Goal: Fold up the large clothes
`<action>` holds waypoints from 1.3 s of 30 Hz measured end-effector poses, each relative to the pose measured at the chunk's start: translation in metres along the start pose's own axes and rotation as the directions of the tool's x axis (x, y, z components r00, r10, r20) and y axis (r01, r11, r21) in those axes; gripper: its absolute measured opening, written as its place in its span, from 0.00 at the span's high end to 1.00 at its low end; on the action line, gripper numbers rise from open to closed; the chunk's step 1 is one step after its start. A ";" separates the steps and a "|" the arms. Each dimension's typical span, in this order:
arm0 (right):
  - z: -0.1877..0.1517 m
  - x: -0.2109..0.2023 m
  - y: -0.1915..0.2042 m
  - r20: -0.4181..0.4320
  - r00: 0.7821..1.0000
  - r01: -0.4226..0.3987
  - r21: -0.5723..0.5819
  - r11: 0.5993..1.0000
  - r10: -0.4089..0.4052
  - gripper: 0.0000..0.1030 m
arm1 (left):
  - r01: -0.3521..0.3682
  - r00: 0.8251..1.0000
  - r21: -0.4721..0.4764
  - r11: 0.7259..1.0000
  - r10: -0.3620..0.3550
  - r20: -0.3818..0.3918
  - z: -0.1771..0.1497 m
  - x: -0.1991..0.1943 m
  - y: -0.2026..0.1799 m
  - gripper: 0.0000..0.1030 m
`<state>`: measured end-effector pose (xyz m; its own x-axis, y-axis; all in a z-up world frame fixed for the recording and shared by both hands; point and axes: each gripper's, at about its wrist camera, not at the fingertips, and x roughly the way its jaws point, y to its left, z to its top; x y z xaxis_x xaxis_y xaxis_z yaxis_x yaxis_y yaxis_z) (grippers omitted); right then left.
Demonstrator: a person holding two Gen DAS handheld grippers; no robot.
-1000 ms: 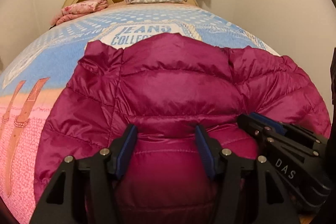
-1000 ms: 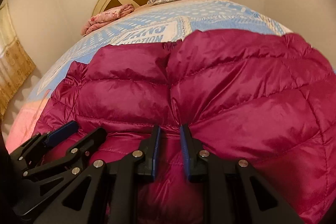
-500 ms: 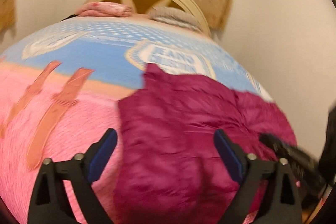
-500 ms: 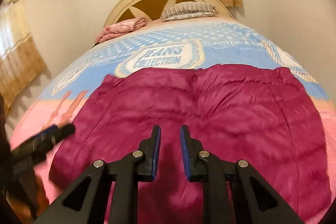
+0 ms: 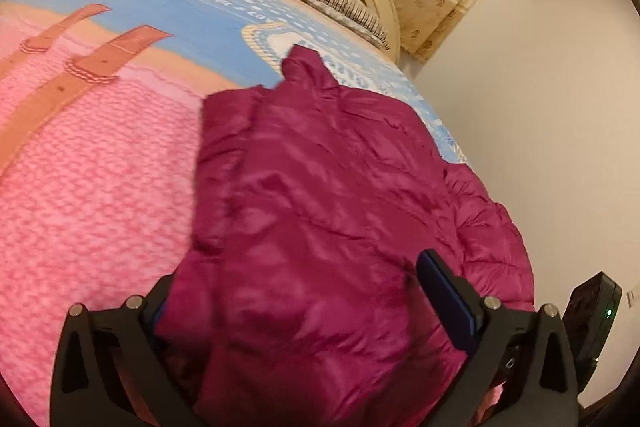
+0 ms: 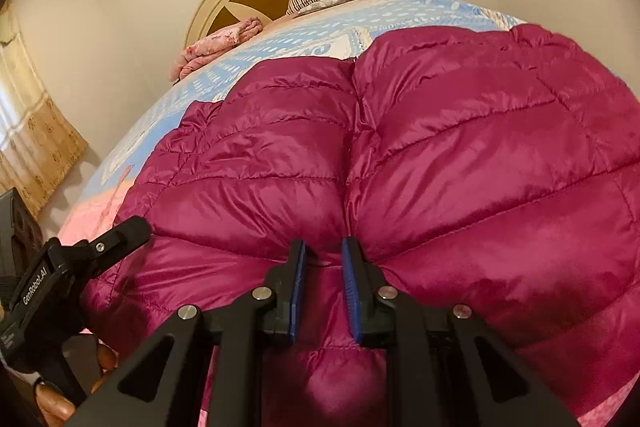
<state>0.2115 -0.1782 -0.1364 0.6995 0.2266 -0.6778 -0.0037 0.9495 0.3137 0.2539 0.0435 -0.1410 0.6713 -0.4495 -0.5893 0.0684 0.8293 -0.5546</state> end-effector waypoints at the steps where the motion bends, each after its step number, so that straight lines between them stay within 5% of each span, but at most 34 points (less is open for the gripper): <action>1: 0.000 0.000 0.000 -0.002 1.000 -0.001 0.001 1.000 0.001 0.82 | 0.020 1.000 -0.007 1.000 -0.020 0.002 0.001 0.002 -0.001 0.05; 3: 0.001 0.001 -0.001 -0.006 1.000 -0.002 0.003 1.000 0.002 0.82 | 0.137 0.990 -0.073 0.988 -0.138 -0.015 0.003 0.002 0.005 0.56; 6: 0.002 0.003 -0.003 -0.018 1.000 -0.019 0.020 1.000 0.019 0.82 | 0.258 0.964 -0.177 0.950 -0.266 -0.024 0.005 -0.004 0.020 0.74; 11: -0.001 0.002 -0.010 -0.055 0.993 -0.098 0.168 0.981 0.108 0.82 | 0.323 0.946 -0.118 0.939 -0.325 0.003 0.015 -0.036 0.009 0.83; 16: -0.024 -0.003 0.031 -0.121 0.966 -0.197 0.219 0.956 0.227 0.82 | 0.280 0.959 0.018 0.960 -0.281 0.039 0.033 -0.089 -0.009 0.83; 24: -0.066 0.008 0.150 -0.286 0.810 -0.467 0.213 0.858 0.512 0.83 | 0.078 0.987 0.256 0.964 -0.111 0.117 0.035 -0.166 -0.022 0.83; 26: -0.062 -0.001 0.151 -0.289 0.815 -0.465 0.192 0.864 0.502 0.83 | 0.097 0.982 0.296 0.950 -0.140 0.128 0.027 -0.176 -0.023 0.83; 29: -0.053 -0.033 0.120 -0.185 0.818 -0.506 0.217 0.834 0.545 0.83 | 0.104 0.979 0.398 0.912 -0.164 0.120 0.010 -0.175 -0.042 0.83; 33: -0.046 -0.091 0.047 0.000 0.870 -0.476 0.263 0.840 0.493 0.82 | 0.115 0.984 0.557 0.823 -0.170 0.049 -0.024 -0.154 -0.085 0.83; 36: -0.050 -0.128 -0.007 0.100 0.929 -0.370 0.288 0.883 0.356 0.82 | 0.125 0.989 0.648 0.751 -0.145 -0.022 -0.063 -0.131 -0.111 0.83; 39: -0.058 -0.149 -0.045 0.139 0.958 -0.283 0.318 0.905 0.251 0.82 | 0.150 0.989 0.699 0.699 -0.116 -0.095 -0.098 -0.106 -0.127 0.83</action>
<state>0.0659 -0.2418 -0.0881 0.7687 0.4249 -0.4781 0.0258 0.7263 0.6869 0.1016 -0.0469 -0.0652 0.5853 -0.5724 -0.5742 0.6643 0.7446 -0.0652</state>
